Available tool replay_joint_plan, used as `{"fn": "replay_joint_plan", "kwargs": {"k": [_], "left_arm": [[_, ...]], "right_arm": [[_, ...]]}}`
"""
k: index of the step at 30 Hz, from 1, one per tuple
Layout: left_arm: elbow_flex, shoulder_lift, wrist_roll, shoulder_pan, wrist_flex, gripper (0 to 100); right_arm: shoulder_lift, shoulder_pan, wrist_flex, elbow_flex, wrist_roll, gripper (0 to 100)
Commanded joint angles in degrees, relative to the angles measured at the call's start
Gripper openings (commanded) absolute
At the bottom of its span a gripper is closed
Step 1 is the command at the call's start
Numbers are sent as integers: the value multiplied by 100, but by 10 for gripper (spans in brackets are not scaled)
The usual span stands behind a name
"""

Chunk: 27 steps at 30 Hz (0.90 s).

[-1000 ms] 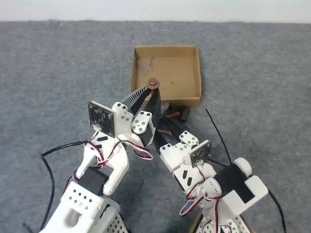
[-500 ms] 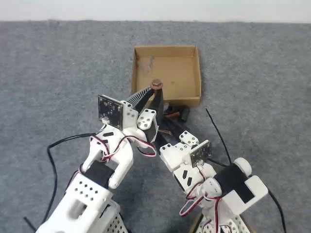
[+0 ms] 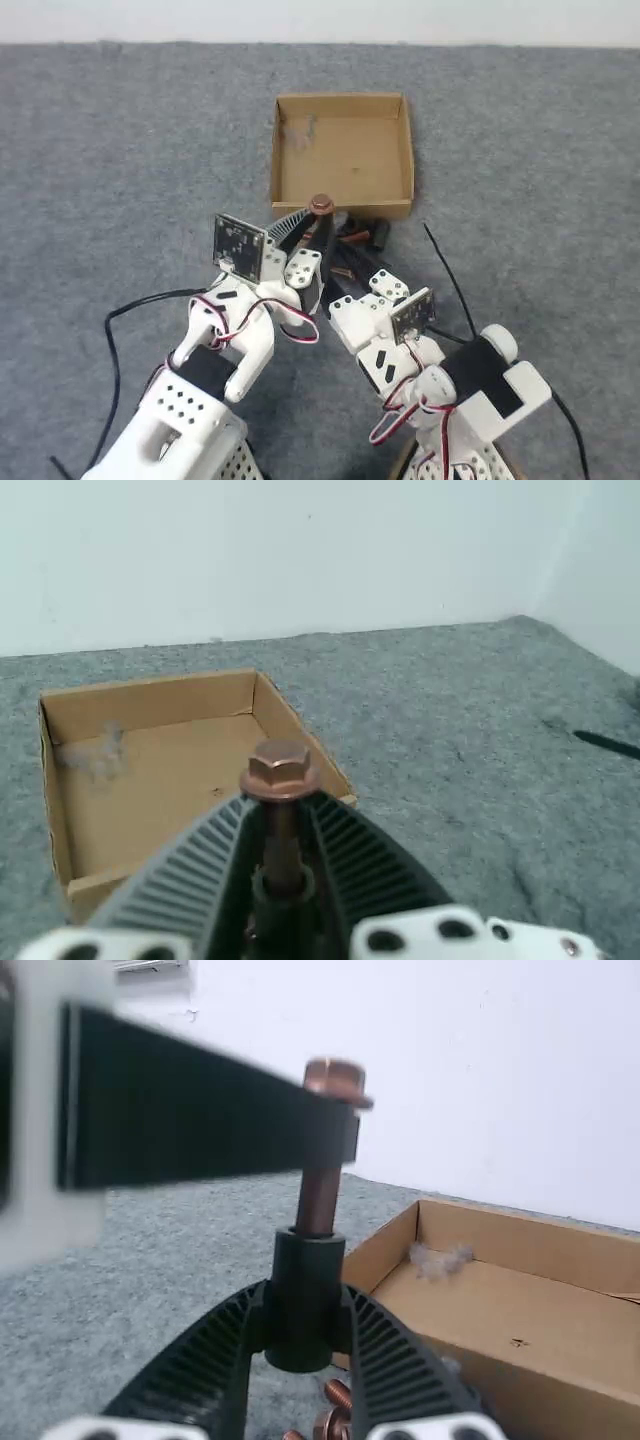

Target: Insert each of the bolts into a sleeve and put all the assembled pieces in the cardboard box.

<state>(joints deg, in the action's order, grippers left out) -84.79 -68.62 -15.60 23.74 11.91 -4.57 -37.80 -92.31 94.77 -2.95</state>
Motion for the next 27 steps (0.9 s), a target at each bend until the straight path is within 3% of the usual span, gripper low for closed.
{"fn": "replay_joint_plan", "kwargs": {"k": [1,24,27], "left_arm": [[-4,-202,26,0,-360,11],[-743,-211,70,-53,-360,13],[-804,-211,35,-53,-352,58]], "right_arm": [[163,40,13,141,-35,7],[171,224,4,141,-35,7],[171,224,4,141,-35,7]]}}
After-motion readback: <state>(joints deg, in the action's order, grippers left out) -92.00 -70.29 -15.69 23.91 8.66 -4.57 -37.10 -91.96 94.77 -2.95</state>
